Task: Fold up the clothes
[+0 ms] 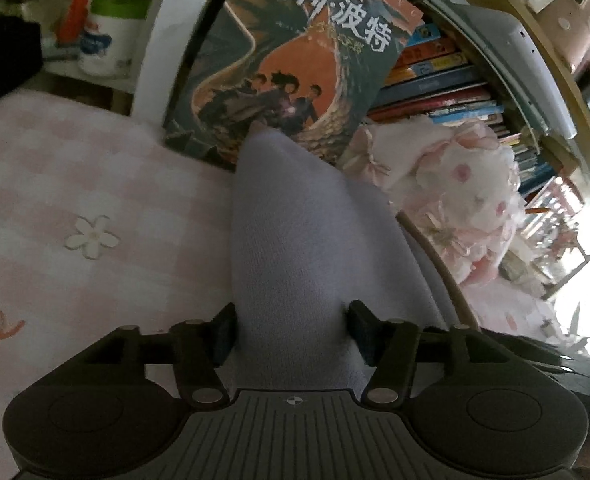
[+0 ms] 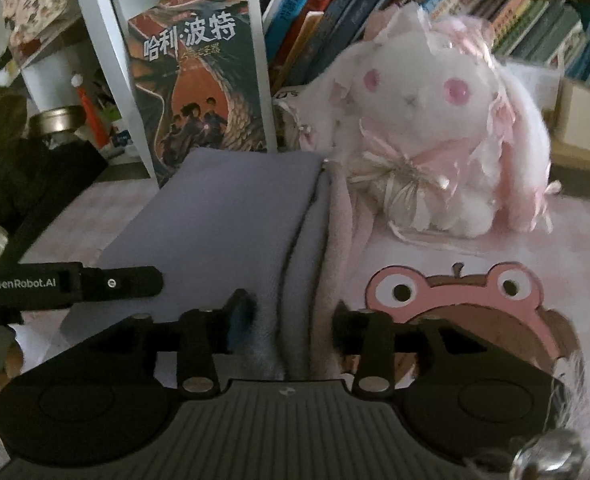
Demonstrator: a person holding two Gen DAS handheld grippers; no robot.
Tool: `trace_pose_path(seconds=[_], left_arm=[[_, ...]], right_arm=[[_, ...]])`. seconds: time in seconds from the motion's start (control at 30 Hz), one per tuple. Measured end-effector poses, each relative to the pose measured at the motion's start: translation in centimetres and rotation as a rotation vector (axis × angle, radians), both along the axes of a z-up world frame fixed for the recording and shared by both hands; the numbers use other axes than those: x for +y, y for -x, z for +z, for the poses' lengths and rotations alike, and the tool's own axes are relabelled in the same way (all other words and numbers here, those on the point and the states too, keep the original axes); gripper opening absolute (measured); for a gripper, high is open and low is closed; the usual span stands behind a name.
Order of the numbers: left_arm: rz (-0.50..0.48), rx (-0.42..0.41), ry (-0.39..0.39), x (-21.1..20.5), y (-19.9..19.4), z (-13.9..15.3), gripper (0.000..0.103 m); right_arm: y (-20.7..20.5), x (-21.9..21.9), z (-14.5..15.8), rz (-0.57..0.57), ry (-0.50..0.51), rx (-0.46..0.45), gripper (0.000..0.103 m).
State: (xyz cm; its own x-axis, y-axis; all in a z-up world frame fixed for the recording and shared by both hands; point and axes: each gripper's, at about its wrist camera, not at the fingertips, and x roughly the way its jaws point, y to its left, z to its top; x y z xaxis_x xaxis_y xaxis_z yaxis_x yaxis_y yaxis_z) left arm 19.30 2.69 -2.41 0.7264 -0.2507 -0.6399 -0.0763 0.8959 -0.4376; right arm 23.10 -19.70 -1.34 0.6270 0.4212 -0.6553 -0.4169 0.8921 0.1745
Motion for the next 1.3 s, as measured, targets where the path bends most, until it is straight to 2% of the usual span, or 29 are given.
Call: trace_pose_path(seconds=[0.07,0.13,0.17,0.23,0.37,0.5,0.67,0.9,1.3], left_arm=[[0.013,-0.040,-0.055,-0.3,1.0,0.7,0.066],[0.014,-0.084,-0.120,-0.8,2.2,1.5,0.068],[0.014,-0.106,-0.152,-1.0,2.8,2.0,0.069],[0.006,-0.135,-0.236,-1.6,4.3,2.6,0.076],[0.010,-0.173,-0.372,-2.9,7.8,3.1,0.083],[0.026,-0.197,-0.465,-3.8,10.9,3.2,0.093],[0.092,-0.184,-0.475,-4.0,12.9,3.2,0.093],[0.087,-0.175,-0.583,-4.9,15.1,2.9,0.100],[0.063,-0.140,-0.558,-5.0,15.5,2.0,0.100]], right_arm=[[0.6,0.0,0.5,-0.001,0.022,-0.021,0.067],[1.5,-0.1,1.2,-0.003,0.027,-0.046,0.072],[2.1,-0.2,1.5,-0.008,0.026,-0.058,0.078],[3.5,-0.4,2.1,-0.022,0.027,-0.084,0.085],[6.6,-0.9,2.4,-0.067,0.043,-0.117,0.088],[9.6,-1.4,2.2,-0.108,0.049,-0.138,0.093],[12.6,-1.6,1.8,-0.141,0.063,-0.154,0.099],[16.3,-1.9,1.2,-0.204,0.066,-0.162,0.103],[17.1,-1.9,0.3,-0.233,0.079,-0.142,0.103]])
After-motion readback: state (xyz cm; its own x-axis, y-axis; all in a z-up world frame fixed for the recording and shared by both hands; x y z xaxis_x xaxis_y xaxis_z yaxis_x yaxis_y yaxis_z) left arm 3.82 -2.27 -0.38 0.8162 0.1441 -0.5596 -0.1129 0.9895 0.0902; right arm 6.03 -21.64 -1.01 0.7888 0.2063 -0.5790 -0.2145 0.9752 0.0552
